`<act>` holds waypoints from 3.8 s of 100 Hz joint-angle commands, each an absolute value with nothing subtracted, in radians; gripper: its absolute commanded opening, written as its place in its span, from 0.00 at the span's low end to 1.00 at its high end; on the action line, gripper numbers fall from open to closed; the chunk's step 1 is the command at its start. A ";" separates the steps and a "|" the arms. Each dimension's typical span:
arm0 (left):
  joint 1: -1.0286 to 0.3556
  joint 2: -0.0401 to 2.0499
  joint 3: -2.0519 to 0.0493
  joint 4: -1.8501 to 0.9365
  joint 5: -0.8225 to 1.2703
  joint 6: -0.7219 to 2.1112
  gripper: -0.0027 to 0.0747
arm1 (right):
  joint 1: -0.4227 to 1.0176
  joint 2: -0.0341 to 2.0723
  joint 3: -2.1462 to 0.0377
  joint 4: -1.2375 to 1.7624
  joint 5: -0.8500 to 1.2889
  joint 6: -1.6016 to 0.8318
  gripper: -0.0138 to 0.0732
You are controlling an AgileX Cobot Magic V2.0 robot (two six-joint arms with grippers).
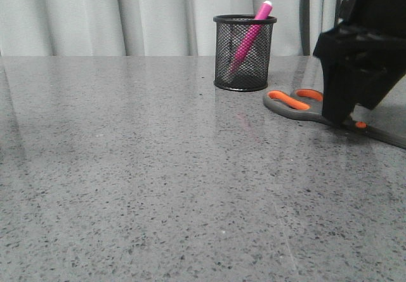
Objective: Put pen and scissors into bin
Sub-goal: 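Lower the right gripper and grasp the scissors at the handle pivot, then lift the scissors with the right gripper and insert them blades-down into the cup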
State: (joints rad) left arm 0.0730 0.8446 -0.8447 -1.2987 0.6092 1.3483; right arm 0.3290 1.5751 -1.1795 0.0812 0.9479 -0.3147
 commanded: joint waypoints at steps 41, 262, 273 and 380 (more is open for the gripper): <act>0.074 0.837 -0.870 -1.354 0.588 1.349 0.01 | 0.339 1.582 -1.215 0.059 0.860 -0.311 0.63; 0.074 0.837 -0.870 -1.362 0.581 1.349 0.01 | 0.460 1.727 -1.173 0.273 -0.641 -0.223 0.07; 0.074 0.837 -0.870 -1.362 0.581 1.349 0.01 | 0.460 1.729 -1.155 0.273 -0.629 -0.223 0.07; 0.074 0.837 -0.870 -1.362 0.581 1.350 0.01 | 0.458 1.647 -1.066 0.273 -0.725 -0.223 0.50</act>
